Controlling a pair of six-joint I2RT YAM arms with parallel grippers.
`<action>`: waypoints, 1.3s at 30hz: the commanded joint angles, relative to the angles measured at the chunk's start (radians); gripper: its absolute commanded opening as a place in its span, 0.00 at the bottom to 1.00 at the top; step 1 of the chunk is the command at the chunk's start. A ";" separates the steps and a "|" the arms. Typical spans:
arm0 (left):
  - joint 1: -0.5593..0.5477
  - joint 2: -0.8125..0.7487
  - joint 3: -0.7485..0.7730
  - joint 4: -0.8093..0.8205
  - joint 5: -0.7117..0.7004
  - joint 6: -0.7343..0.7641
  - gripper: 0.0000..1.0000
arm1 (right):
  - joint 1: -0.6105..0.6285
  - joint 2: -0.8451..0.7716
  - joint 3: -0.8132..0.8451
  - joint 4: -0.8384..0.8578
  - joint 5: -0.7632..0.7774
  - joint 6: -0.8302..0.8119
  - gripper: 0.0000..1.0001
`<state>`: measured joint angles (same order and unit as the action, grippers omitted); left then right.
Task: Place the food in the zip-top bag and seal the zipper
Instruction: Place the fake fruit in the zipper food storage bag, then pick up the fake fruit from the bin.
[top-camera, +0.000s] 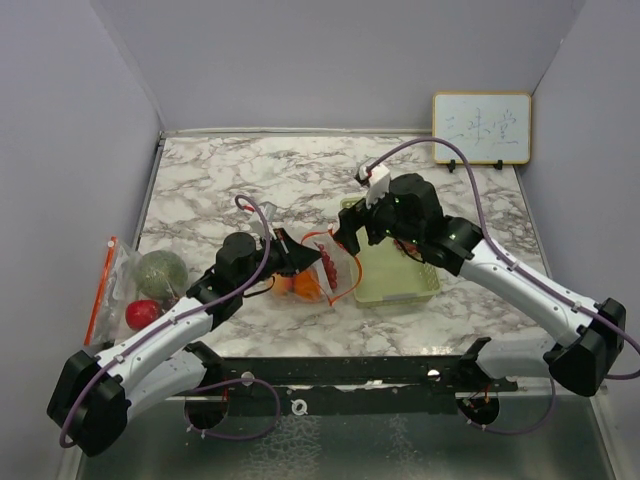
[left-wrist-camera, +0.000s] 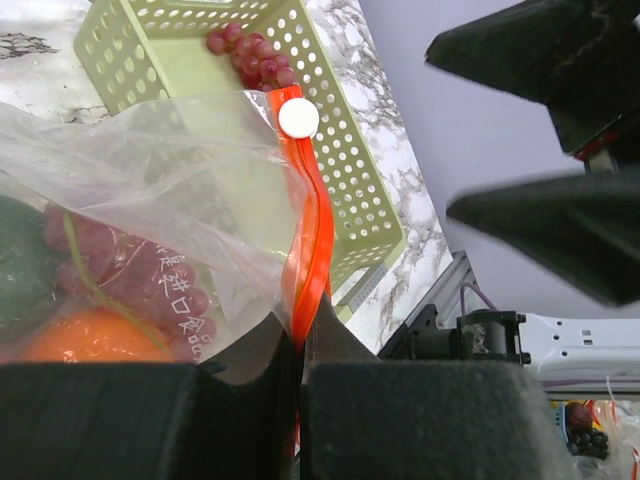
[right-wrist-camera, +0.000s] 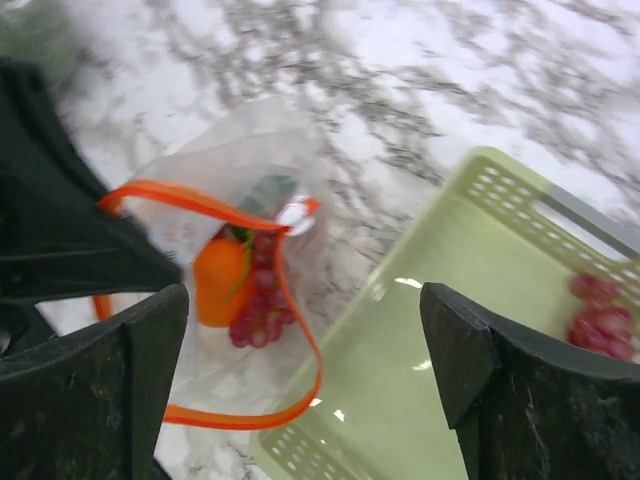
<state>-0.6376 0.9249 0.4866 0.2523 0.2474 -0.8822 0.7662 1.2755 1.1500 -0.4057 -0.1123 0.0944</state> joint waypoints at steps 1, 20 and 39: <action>0.003 -0.004 0.020 0.000 0.034 0.014 0.00 | -0.018 0.008 0.031 -0.096 0.430 0.132 1.00; 0.004 -0.059 -0.022 0.012 0.047 0.014 0.00 | -0.252 0.441 -0.025 0.013 0.587 0.188 0.97; 0.008 -0.081 -0.037 -0.005 0.024 -0.003 0.00 | -0.263 0.367 -0.100 0.070 0.439 0.162 0.02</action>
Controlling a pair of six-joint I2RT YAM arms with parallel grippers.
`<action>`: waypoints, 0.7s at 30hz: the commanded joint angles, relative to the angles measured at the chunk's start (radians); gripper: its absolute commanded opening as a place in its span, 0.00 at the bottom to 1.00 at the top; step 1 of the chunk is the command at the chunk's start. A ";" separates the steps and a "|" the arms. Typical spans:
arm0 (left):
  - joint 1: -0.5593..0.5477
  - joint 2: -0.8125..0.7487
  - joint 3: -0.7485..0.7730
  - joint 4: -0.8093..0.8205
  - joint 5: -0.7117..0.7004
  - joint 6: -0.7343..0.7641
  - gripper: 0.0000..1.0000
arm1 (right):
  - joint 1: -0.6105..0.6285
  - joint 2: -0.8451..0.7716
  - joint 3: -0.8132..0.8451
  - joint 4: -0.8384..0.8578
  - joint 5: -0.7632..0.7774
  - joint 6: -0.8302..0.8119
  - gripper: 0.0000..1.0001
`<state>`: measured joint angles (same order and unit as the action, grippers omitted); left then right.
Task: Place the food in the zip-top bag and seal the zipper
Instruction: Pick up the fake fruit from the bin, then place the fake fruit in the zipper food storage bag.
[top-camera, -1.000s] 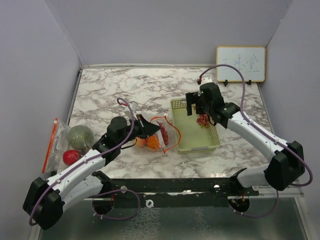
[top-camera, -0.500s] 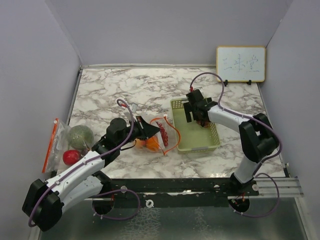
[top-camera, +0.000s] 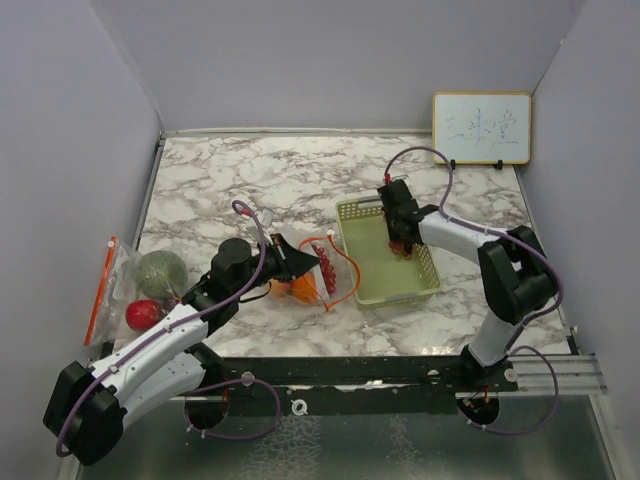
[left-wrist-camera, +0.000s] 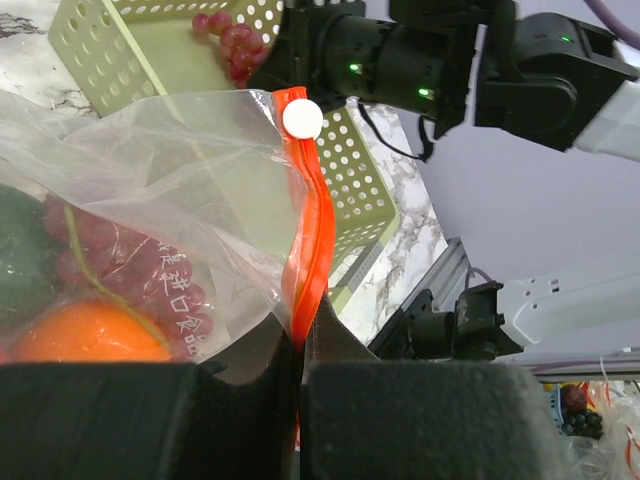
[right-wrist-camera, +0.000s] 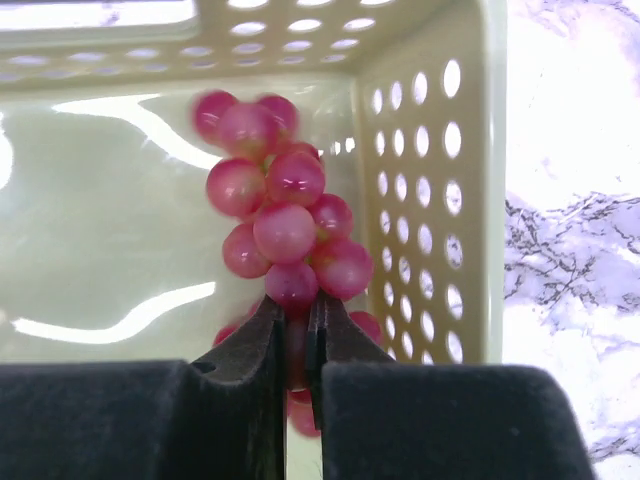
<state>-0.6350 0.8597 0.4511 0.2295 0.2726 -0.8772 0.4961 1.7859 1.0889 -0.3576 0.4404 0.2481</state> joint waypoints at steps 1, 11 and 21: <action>0.006 -0.015 0.001 0.017 -0.007 -0.011 0.00 | 0.009 -0.193 -0.048 0.021 -0.137 0.005 0.02; 0.009 -0.007 0.019 0.002 -0.040 -0.050 0.00 | 0.039 -0.686 -0.185 0.191 -0.847 -0.005 0.02; 0.010 -0.035 0.003 0.012 -0.081 -0.104 0.00 | 0.077 -0.769 -0.433 0.614 -1.243 0.184 0.02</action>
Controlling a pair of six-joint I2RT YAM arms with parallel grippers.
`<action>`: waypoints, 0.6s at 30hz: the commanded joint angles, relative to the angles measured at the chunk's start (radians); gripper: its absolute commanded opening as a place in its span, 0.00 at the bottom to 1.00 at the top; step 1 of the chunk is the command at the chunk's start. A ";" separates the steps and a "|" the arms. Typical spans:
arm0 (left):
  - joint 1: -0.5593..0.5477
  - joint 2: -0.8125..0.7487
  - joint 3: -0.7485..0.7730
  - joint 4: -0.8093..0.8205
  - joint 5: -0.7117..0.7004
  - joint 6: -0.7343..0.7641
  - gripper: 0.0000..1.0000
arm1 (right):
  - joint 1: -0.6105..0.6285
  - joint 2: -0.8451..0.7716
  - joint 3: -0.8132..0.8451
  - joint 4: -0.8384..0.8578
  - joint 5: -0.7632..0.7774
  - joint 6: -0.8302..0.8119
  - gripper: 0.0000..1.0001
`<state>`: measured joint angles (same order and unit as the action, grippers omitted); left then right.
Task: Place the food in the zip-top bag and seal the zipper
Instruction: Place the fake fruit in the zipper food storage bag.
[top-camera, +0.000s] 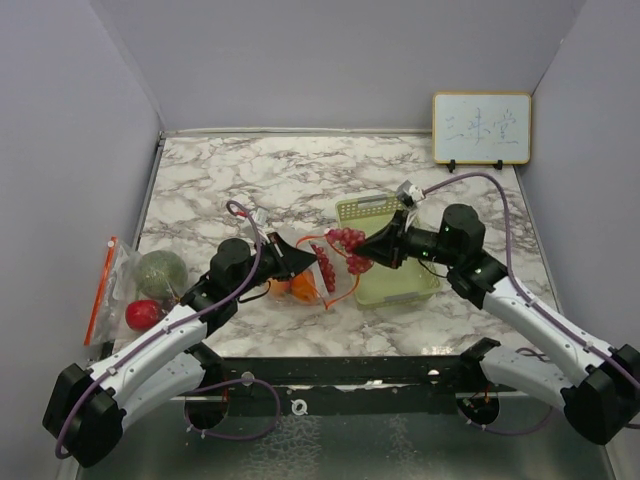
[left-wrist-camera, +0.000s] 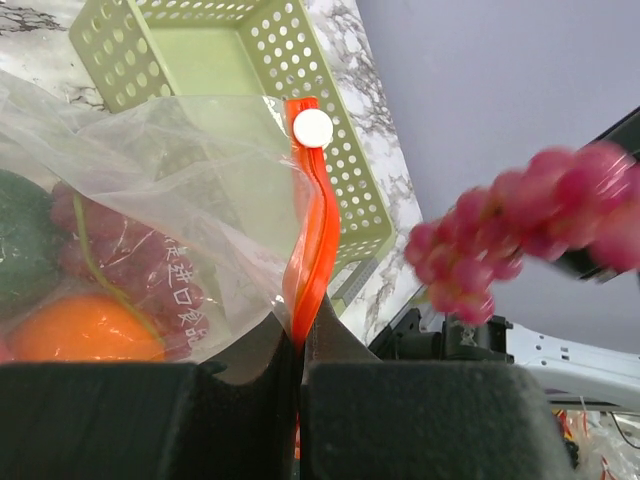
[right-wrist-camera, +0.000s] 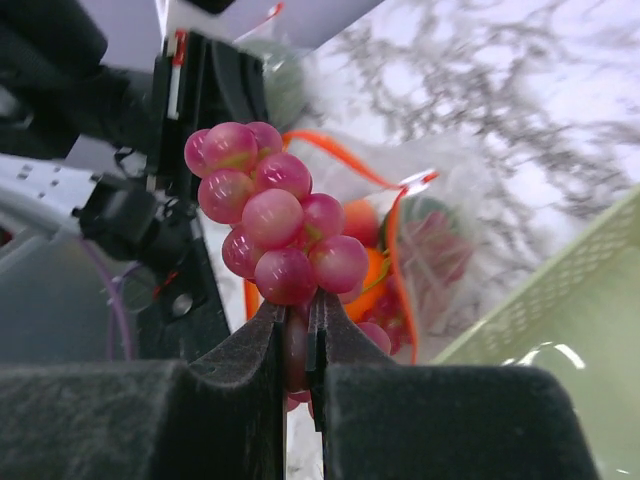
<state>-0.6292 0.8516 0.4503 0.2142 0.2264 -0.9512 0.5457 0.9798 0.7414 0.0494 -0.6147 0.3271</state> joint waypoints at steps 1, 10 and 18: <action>0.004 -0.029 0.002 0.032 -0.037 -0.034 0.00 | 0.042 0.052 -0.108 0.257 -0.191 0.126 0.02; 0.004 -0.017 0.001 0.054 -0.027 -0.050 0.00 | 0.187 0.269 -0.124 0.441 0.036 0.173 0.02; 0.005 -0.060 0.017 0.045 0.022 -0.046 0.00 | 0.226 0.404 -0.087 0.249 0.453 0.160 0.02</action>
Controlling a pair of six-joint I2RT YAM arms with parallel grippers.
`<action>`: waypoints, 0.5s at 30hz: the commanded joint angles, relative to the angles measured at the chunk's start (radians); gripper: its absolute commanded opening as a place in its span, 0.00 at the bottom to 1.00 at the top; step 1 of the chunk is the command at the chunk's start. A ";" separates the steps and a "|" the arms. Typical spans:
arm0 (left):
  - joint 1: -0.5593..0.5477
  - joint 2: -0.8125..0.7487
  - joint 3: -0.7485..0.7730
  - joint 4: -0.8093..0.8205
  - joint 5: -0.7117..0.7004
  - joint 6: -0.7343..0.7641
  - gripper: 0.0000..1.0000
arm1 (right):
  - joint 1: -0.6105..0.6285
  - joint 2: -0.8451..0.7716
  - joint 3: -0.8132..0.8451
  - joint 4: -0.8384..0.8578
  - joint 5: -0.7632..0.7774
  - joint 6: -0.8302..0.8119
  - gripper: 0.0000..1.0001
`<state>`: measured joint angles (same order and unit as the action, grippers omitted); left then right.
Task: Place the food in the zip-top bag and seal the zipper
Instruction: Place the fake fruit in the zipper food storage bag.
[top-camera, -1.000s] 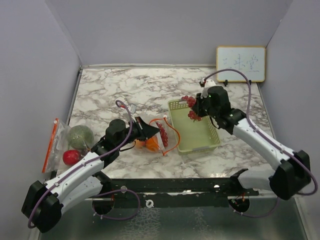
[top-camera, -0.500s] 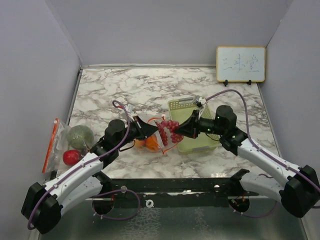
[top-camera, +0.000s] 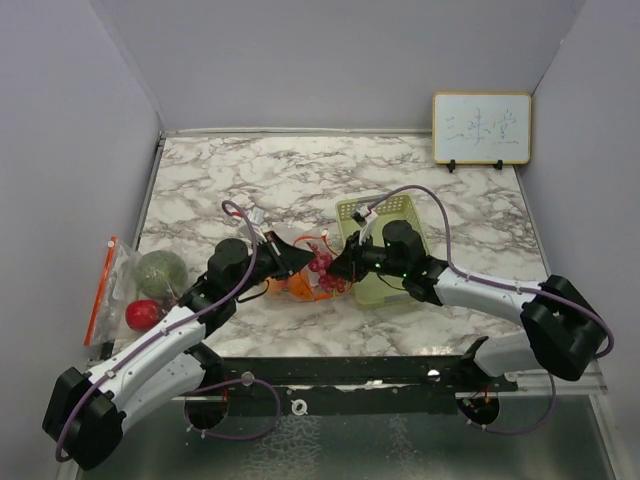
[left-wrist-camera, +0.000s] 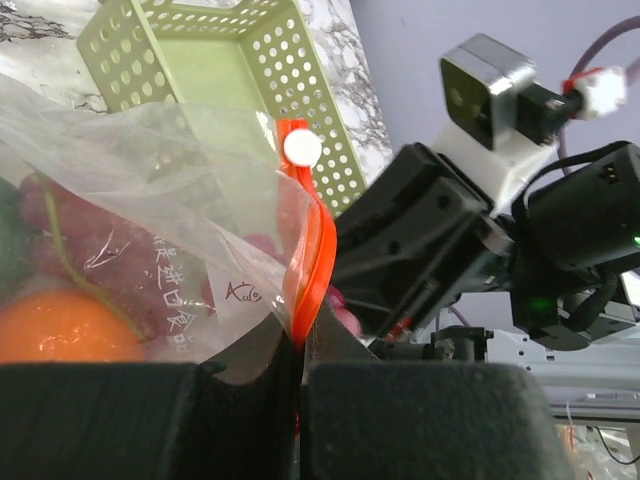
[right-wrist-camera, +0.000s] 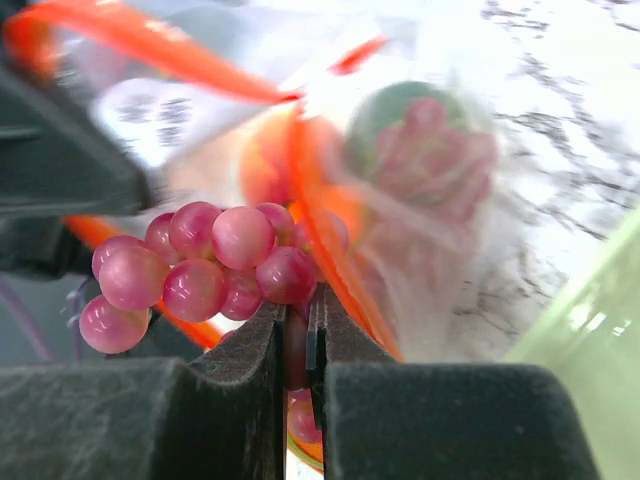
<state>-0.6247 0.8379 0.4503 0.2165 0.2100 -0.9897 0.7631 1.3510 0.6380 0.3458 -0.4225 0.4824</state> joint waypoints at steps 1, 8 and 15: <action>0.000 -0.056 0.017 0.041 0.041 -0.010 0.00 | 0.010 0.042 0.026 -0.072 0.283 0.002 0.02; -0.001 -0.048 -0.002 0.056 0.058 -0.022 0.00 | 0.064 -0.018 0.088 -0.149 0.440 -0.009 0.21; 0.000 -0.019 -0.096 0.181 0.078 -0.091 0.00 | 0.098 -0.017 0.195 -0.189 0.406 -0.064 0.50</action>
<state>-0.6247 0.8040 0.3878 0.2996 0.2535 -1.0401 0.8371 1.3296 0.7441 0.1802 -0.0330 0.4747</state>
